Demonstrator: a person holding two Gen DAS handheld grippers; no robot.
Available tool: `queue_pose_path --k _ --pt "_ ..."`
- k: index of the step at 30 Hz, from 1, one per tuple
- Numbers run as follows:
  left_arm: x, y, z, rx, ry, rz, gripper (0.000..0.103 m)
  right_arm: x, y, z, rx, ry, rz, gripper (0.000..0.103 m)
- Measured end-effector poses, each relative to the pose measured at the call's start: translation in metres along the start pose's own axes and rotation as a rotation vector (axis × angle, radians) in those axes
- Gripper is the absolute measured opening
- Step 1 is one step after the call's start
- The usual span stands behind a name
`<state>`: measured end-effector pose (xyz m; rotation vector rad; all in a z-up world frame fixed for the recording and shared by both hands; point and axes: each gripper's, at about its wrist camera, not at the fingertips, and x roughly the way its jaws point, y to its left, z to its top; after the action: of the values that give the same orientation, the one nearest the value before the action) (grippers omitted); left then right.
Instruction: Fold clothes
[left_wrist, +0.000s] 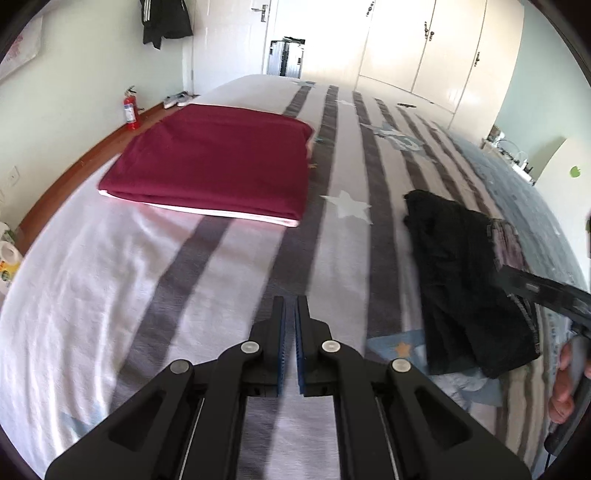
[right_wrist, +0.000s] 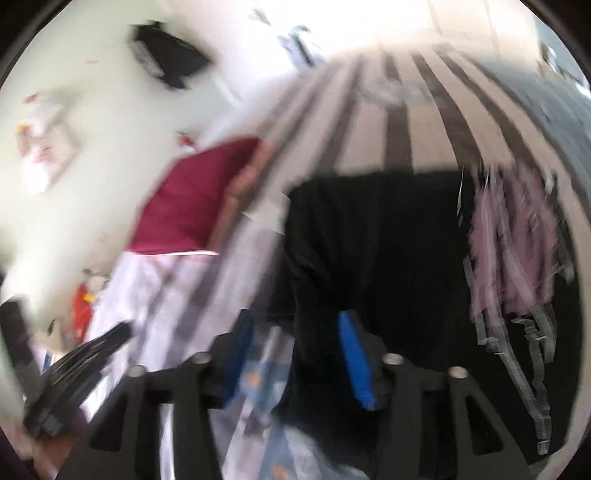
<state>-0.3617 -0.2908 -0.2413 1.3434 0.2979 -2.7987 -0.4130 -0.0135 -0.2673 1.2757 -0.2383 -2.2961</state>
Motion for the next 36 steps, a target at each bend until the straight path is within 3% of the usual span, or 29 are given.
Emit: queue_pose_path --k 4,7,9,11,14,18,24,29,31,32,36 --pt "0.014 -0.029 0.01 0.009 0.027 -0.082 0.008 -0.048 -0.025 -0.007 -0.044 -0.062 0.002 0.063" --pt "0.03 -0.055 0.024 0.027 0.046 -0.142 0.024 -0.054 -0.069 -0.008 -0.02 -0.062 -0.134 0.063" --pt "0.043 -0.07 0.036 0.025 0.049 -0.178 0.031 -0.053 -0.109 -0.004 0.064 -0.048 -0.204 0.063" --pt "0.058 -0.085 0.048 0.029 0.054 -0.189 0.044 -0.055 -0.147 0.001 0.147 -0.042 -0.262 0.063" --pt "0.081 -0.104 0.064 0.051 0.064 -0.188 0.048 -0.053 -0.179 0.013 0.164 -0.06 -0.302 0.063" --pt "0.109 -0.122 0.081 0.081 0.077 -0.179 0.049 -0.041 -0.2 0.035 0.167 -0.069 -0.298 0.063" --pt "0.139 -0.115 0.09 0.066 0.103 -0.218 0.049 -0.014 -0.217 0.073 0.166 -0.072 -0.249 0.063" --pt "0.146 -0.122 0.085 0.125 0.091 -0.265 0.025 0.009 -0.228 0.083 0.192 -0.026 -0.228 0.062" --pt "0.147 -0.125 0.085 0.145 0.088 -0.273 0.018 0.014 -0.23 0.081 0.202 -0.02 -0.219 0.052" --pt "0.147 -0.127 0.086 0.153 0.081 -0.281 0.015 0.017 -0.232 0.08 0.21 -0.018 -0.211 0.036" --pt "0.141 -0.137 0.091 0.187 0.034 -0.295 0.011 0.022 -0.234 0.074 0.22 -0.024 -0.207 0.028"
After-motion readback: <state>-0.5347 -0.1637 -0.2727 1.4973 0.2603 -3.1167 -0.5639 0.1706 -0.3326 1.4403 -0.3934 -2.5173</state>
